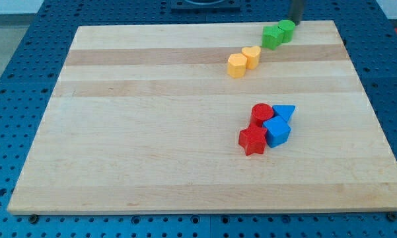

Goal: Push the green blocks towards the top right of the yellow heart to form a diagonal line

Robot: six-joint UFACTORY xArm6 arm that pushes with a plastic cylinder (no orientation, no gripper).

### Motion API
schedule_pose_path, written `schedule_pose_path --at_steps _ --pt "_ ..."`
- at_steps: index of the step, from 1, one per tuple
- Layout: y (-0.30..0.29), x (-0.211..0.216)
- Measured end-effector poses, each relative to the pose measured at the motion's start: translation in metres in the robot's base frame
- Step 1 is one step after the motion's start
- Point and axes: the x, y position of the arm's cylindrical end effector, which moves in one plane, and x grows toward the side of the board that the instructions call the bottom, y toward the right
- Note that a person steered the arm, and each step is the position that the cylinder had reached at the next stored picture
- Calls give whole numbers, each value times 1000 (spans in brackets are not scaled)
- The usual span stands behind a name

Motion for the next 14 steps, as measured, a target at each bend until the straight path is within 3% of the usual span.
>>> schedule_pose_path --at_steps 2,6,8,14 --pt "-21 22" --pt "11 44" --pt "-29 -1" --pt "-40 33"
